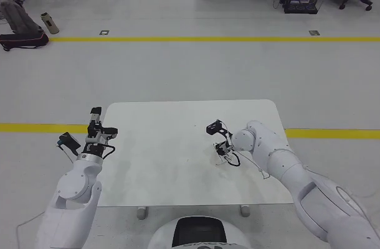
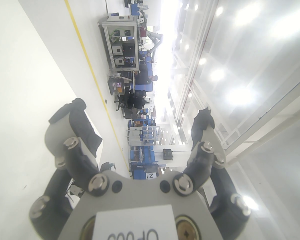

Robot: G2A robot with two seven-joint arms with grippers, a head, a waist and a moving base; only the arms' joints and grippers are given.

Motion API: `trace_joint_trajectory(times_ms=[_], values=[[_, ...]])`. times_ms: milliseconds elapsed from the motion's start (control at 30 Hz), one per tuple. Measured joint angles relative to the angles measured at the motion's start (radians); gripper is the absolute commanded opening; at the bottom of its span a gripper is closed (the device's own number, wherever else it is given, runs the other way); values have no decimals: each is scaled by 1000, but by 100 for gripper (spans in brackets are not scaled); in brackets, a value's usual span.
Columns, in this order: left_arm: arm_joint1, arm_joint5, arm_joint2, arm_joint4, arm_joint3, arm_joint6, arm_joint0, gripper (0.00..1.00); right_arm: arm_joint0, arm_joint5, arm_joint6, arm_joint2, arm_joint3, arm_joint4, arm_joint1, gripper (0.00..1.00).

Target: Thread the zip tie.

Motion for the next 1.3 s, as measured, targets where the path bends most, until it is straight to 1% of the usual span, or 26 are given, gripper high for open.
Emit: trace_joint_trajectory(times_ms=[100,200,333,433,533,633,833,900,1167,1233,1300], values=[[0,0,0,0,0,0,0,100,-24,0,5,42,-76,22,37,0],[0,0,0,0,0,0,0,100,-62,0,13,95,-171,58,79,0],[0,0,0,0,0,0,0,100,-128,0,32,172,-308,114,139,0],[0,0,0,0,0,0,0,100,-173,0,46,217,-391,162,175,0],[0,0,0,0,0,0,0,100,-205,0,60,248,-452,221,204,0],[0,0,0,0,0,0,0,100,-224,0,68,265,-496,288,227,0],[0,0,0,0,0,0,0,100,-239,0,83,275,-561,422,264,0],[0,0,0,0,0,0,0,100,-240,0,88,274,-576,452,272,0],[0,0,0,0,0,0,0,100,-246,0,81,275,-578,462,272,0],[0,0,0,0,0,0,0,100,-260,0,59,280,-579,490,272,0],[0,0,0,0,0,0,0,100,-271,0,51,295,-582,545,273,0]])
